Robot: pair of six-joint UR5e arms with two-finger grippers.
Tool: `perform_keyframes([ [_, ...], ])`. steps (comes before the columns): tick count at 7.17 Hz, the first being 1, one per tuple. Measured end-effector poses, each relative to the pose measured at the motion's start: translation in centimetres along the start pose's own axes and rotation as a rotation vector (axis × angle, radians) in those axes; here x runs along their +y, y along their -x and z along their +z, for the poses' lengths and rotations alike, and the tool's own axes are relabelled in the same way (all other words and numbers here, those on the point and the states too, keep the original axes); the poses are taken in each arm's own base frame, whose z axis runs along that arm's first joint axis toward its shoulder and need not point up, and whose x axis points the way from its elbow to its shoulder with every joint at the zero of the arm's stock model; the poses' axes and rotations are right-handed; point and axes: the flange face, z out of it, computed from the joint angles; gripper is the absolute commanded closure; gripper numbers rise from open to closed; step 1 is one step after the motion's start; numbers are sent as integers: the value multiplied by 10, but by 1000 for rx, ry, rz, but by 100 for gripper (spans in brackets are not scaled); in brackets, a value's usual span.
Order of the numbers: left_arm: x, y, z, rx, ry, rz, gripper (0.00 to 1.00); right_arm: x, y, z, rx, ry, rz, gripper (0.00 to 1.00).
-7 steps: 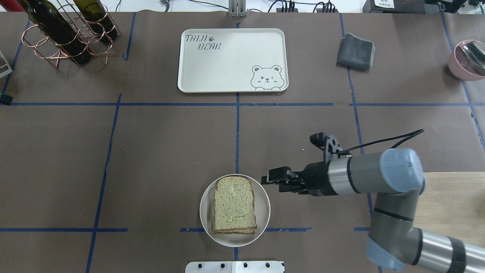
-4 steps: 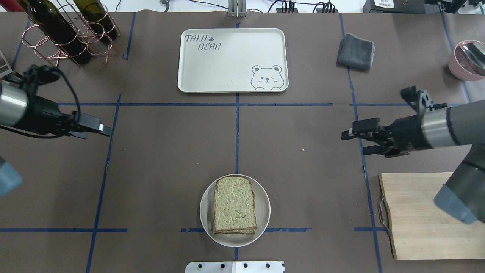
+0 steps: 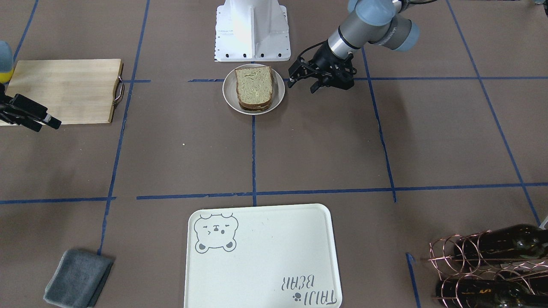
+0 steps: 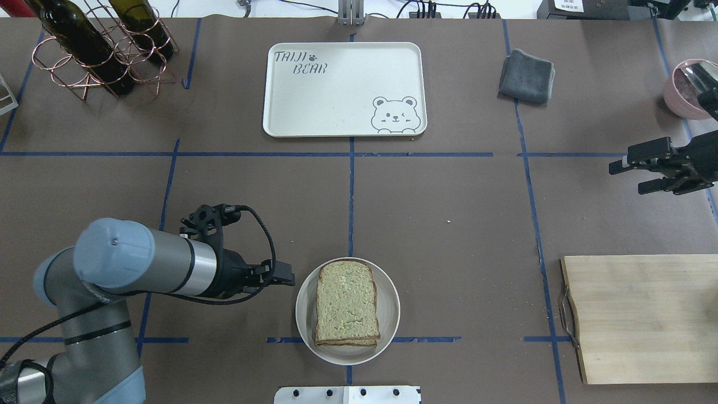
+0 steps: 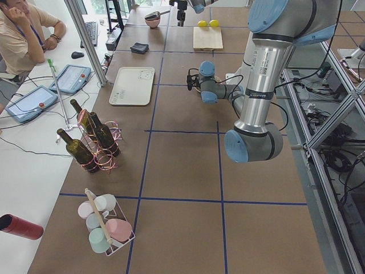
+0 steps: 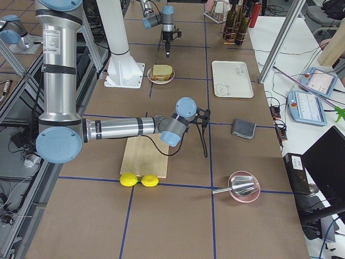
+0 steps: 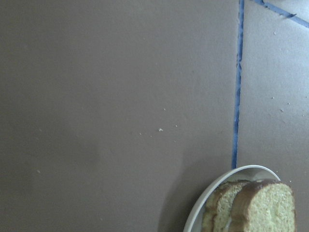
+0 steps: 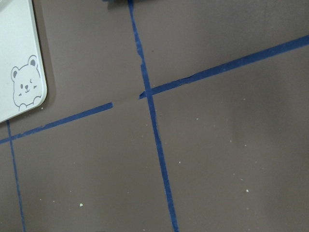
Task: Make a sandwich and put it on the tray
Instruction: 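Grasp the white plate rim with the left gripper and lift it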
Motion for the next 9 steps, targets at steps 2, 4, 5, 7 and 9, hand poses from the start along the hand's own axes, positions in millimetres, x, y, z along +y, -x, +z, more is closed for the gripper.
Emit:
perform_keyframes([
  [2,26,-31,24,-97,-35,-5,40,-2,-16,1,14,3,7,0],
  [4,32,-33,31,-129,-44,-4,47,-3,-21,3,19,5,11,0],
  [5,33,-32,33,-134,-44,-4,52,-3,-22,4,18,5,10,0],
  [7,35,-31,35,-139,-41,-3,52,-4,-19,4,16,5,6,0],
  [9,38,-29,42,-149,-34,-2,52,-4,-18,4,13,5,4,0],
])
